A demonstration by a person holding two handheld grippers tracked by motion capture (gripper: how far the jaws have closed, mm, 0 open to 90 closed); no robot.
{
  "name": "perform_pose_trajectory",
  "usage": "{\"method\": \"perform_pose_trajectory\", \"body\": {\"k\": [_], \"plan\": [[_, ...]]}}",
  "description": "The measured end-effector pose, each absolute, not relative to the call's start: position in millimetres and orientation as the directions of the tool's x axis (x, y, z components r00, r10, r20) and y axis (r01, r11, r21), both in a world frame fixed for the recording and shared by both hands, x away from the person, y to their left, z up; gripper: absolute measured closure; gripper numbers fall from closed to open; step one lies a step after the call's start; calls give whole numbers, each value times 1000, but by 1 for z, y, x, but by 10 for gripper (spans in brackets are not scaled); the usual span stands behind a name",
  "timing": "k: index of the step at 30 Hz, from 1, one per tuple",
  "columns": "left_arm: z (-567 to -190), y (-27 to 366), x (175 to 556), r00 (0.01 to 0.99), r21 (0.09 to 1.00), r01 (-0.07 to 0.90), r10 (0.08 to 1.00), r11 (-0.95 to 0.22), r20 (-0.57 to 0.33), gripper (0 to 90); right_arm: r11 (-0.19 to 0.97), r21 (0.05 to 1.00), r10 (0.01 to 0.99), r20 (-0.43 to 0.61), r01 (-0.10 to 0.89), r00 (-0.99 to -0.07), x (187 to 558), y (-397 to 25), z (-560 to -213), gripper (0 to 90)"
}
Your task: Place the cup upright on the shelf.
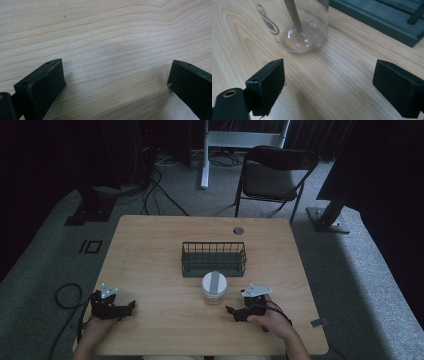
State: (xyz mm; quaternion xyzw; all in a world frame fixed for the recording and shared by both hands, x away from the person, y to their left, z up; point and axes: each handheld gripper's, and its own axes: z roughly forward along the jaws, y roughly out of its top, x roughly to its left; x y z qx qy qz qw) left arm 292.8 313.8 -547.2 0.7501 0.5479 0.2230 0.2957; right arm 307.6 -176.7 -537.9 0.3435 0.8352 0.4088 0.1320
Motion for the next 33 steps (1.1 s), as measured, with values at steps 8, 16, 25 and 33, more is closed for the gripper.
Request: {"method": "perform_pose_trajectory", "body": {"k": [8,16,25,33], "plan": [[-547,314,293,299,688,690,954,-224,10,12,421,787,663,73,452,-745,307,-169,-536,105],[-547,314,293,300,688,690,954,-225,10,12,401,807,652,80,433,-754,307,-161,-535,105],[-547,314,293,300,688,690,954,-224,10,12,383,830,643,75,405,-762,307,-152,-534,105],[-547,314,293,300,688,690,954,-225,10,12,362,840,635,95,404,-767,308,-141,-535,105]]}}
